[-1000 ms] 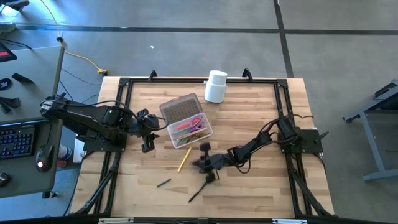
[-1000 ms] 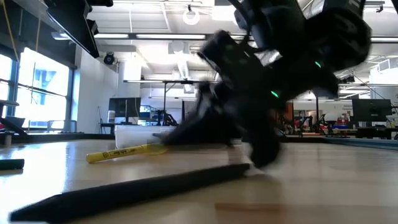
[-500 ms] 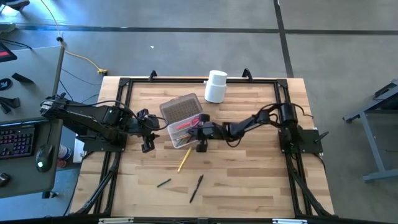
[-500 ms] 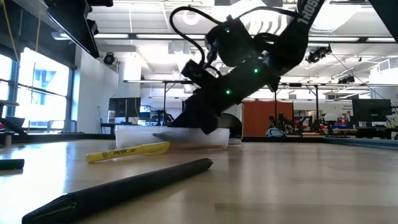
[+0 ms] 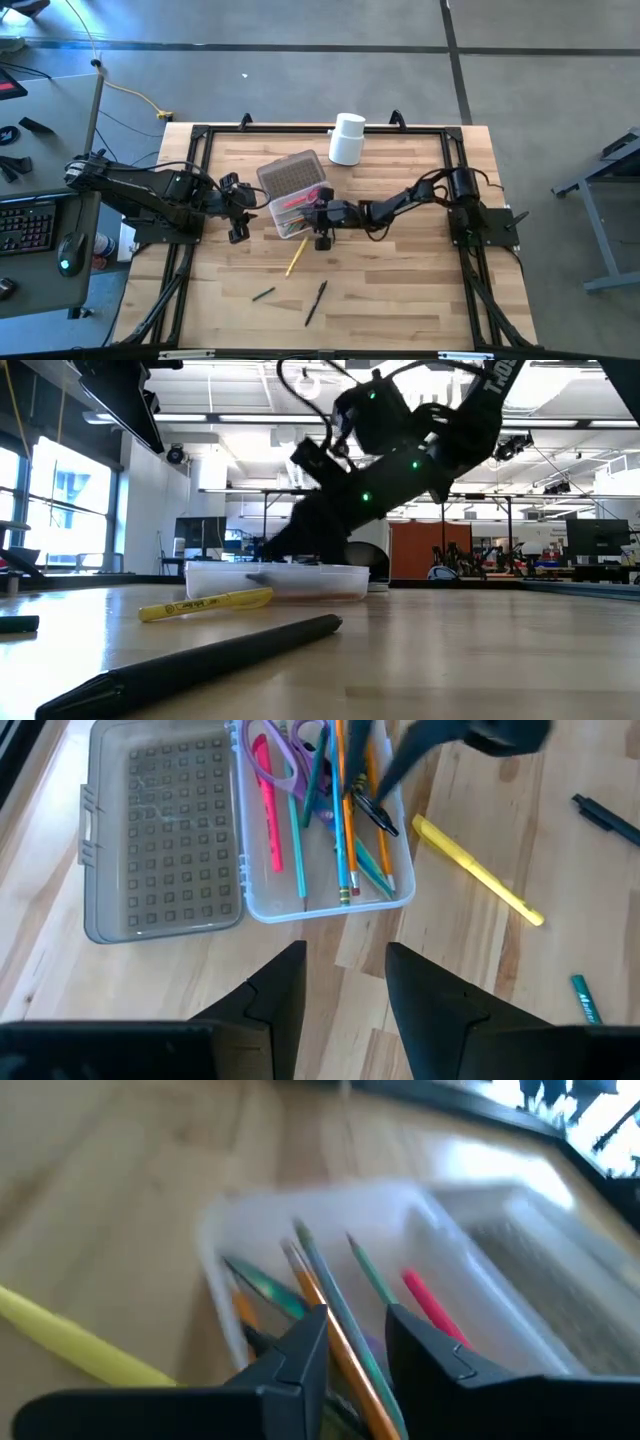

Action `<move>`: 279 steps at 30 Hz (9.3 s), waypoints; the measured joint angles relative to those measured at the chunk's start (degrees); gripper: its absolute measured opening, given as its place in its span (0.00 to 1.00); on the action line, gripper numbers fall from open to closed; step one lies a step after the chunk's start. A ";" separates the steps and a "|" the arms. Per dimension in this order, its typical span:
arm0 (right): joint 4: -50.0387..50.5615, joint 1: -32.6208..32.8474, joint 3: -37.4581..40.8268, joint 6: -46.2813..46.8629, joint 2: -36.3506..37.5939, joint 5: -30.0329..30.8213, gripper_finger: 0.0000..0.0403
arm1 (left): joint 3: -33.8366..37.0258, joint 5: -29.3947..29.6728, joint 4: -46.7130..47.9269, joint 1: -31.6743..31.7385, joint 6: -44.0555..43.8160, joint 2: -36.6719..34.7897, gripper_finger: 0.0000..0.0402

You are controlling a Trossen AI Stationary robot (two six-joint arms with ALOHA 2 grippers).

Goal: Pick & place school supplies into a supply box
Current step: Put the black pen into the black supply box, then put the yellow pen into the black supply box, then put the green crayon into the black supply box

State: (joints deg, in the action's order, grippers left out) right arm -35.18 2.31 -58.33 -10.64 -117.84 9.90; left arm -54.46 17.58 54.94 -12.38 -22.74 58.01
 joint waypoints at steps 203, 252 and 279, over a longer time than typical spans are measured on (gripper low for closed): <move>35.11 2.06 -21.75 -10.18 -12.96 -23.99 0.23 | 0.00 15.22 -12.90 0.00 16.73 -0.03 0.43; 39.40 -5.51 -21.35 -2.91 -1.84 -10.78 0.19 | 0.00 13.86 -12.92 0.00 16.65 -0.01 0.43; 19.86 9.90 -21.51 -0.11 -1.73 1.47 0.28 | 0.00 1.72 -15.99 -0.02 14.95 0.43 0.43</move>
State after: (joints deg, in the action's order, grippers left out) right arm -15.32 12.21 -79.83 -10.75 -119.57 11.37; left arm -54.46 19.31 38.95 -12.40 -7.79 58.43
